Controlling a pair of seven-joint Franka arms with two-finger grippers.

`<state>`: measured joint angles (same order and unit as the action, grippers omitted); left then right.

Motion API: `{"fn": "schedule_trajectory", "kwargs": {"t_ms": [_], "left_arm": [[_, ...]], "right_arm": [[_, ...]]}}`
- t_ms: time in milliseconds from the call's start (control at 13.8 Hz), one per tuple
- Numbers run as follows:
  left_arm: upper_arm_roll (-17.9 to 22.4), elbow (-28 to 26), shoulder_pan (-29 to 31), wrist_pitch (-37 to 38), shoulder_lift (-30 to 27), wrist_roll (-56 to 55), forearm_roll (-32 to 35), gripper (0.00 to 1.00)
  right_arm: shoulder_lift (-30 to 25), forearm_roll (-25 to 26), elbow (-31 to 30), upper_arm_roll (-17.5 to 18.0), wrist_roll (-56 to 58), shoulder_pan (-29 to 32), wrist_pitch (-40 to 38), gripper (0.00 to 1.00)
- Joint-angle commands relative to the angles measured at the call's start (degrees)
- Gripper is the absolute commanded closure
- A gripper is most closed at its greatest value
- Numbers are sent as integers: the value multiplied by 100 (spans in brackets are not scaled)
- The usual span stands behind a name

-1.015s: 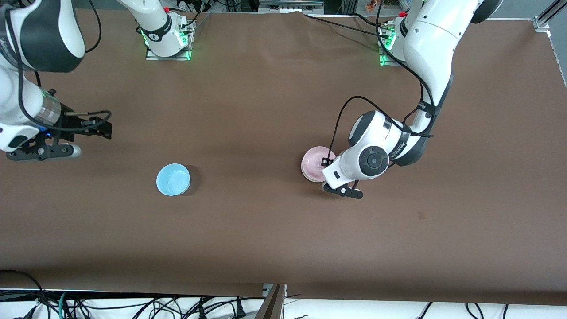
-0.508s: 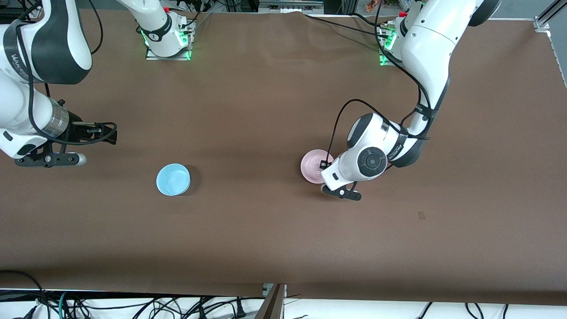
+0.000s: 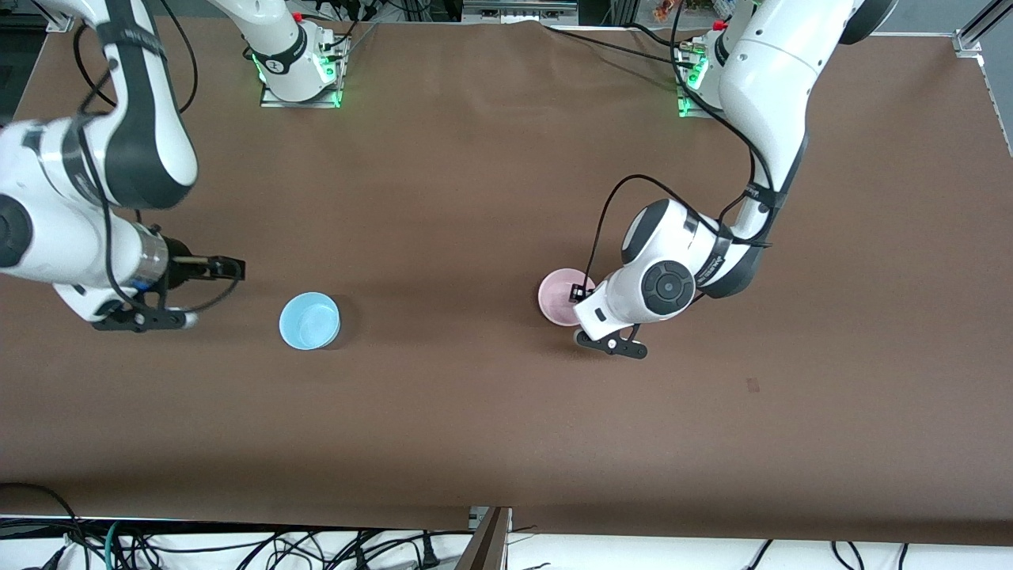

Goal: Stack pink and blue bowls on white bowl
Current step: 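Release the pink bowl with the left gripper while the right gripper reaches the blue bowl, then lower the right gripper onto the blue bowl rim and grasp it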

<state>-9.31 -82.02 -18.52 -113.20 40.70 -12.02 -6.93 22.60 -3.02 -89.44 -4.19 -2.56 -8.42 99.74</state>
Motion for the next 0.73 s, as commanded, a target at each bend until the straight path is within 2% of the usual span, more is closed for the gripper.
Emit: {"fn": "schedule_trajectory", "kwargs": {"t_ms": [0, 145, 290, 363, 653], "left_arm": [[122, -86, 251, 841, -903, 7, 105, 0], [176, -86, 497, 1185, -1440, 33, 541, 0], [167, -87, 682, 1405, -1871, 59, 1192, 0], [167, -95, 787, 1458, -2064, 60, 1221, 0], [158, -121, 1113, 2230, -2838, 51, 1212, 0]], "right_arm": [[-96, -146, -492, -3, 27, 51, 420, 1], [-246, -146, -1326, 24, 107, 25, 1454, 1], [-387, -129, -2336, 50, 107, 16, 2938, 1], [-361, -137, -2541, 76, 115, 16, 3407, 1], [16, -137, -2552, 111, 212, 16, 4069, 1]]}}
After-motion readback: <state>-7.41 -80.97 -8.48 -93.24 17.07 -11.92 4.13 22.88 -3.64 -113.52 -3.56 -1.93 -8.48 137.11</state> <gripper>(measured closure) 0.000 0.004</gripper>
